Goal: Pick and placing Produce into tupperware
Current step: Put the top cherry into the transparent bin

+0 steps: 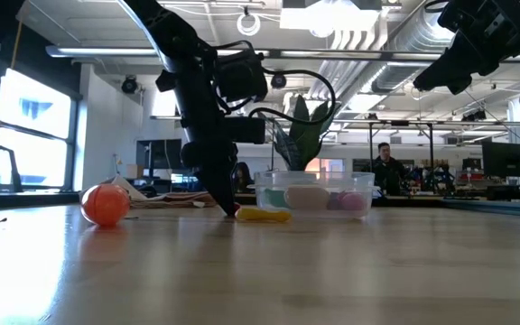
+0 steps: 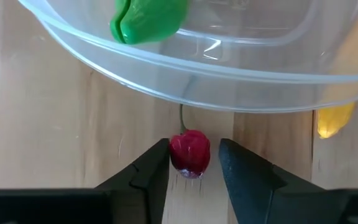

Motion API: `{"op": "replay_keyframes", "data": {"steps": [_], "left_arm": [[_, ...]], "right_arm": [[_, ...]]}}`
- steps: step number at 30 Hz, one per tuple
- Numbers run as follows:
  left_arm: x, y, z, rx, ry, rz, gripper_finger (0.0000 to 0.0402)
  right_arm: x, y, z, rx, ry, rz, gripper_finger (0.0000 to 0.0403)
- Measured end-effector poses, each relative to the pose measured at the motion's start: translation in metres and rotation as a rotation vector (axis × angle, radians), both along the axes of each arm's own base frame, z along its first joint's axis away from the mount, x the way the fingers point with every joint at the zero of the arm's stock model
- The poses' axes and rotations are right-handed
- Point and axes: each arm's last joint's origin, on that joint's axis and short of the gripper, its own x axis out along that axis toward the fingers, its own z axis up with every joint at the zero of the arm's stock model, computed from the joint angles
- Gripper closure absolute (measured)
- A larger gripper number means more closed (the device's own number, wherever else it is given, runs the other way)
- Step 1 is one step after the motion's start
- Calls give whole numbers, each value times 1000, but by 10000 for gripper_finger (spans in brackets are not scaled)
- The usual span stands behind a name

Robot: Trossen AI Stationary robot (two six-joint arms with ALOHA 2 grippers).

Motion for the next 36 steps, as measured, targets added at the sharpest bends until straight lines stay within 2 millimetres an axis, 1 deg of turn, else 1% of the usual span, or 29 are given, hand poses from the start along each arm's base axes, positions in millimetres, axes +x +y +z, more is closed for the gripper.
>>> {"op": "replay_keyframes", "data": {"steps": [11, 21, 24, 30, 36], "left_arm": [[0, 0, 0, -4, 0, 11, 312], [-1, 0, 1, -2, 0, 20, 325], [-5, 0, 6, 5, 13, 27, 325], [-14, 0, 24, 82, 40, 86, 326], [-18, -2, 48, 96, -29, 95, 326]], "right_arm": [[0, 0, 0, 0, 0, 0, 367], [0, 0, 0, 0, 0, 0, 367], [0, 0, 0, 0, 0, 0, 367], [0, 0, 0, 0, 0, 0, 367], [0, 0, 0, 0, 0, 0, 367]]}}
